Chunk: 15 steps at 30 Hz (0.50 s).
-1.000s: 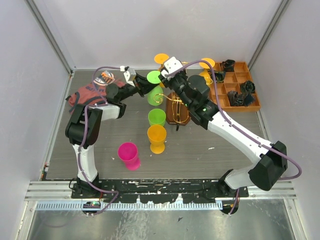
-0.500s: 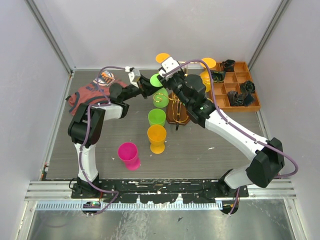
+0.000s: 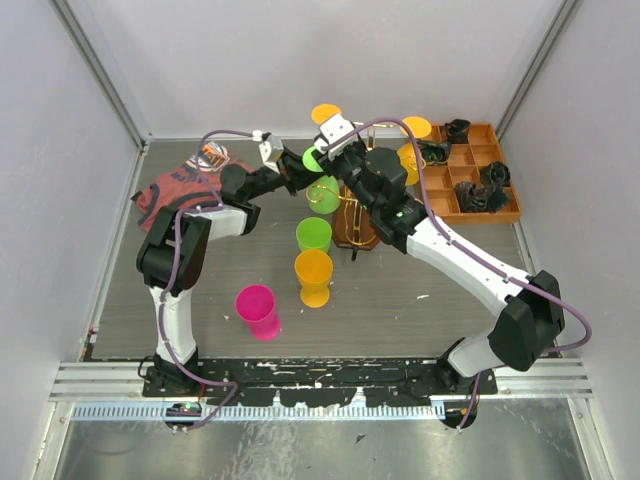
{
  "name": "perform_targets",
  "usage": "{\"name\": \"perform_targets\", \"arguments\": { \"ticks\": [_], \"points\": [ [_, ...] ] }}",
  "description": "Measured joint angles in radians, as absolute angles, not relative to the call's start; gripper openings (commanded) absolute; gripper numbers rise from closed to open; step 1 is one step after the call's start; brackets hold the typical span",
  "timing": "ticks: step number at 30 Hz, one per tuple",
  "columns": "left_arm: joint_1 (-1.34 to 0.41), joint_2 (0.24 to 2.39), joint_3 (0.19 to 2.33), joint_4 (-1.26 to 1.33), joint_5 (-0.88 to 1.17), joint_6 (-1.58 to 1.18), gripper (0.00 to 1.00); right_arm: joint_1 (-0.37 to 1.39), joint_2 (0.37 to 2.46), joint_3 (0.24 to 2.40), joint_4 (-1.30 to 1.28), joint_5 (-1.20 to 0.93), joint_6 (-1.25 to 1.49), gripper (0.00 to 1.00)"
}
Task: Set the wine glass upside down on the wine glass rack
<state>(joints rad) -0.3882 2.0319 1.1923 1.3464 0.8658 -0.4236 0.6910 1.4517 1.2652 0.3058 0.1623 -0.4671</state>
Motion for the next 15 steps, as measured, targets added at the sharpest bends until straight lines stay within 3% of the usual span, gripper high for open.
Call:
{"name": "perform_targets", "arguments": {
  "ticks": [15],
  "points": [
    [-0.411, 2.046, 1.202, 1.323, 0.852, -0.419, 0.06, 0.672, 1.478, 1.266, 0.306, 0.128, -0.412, 0.51]
  ]
}}
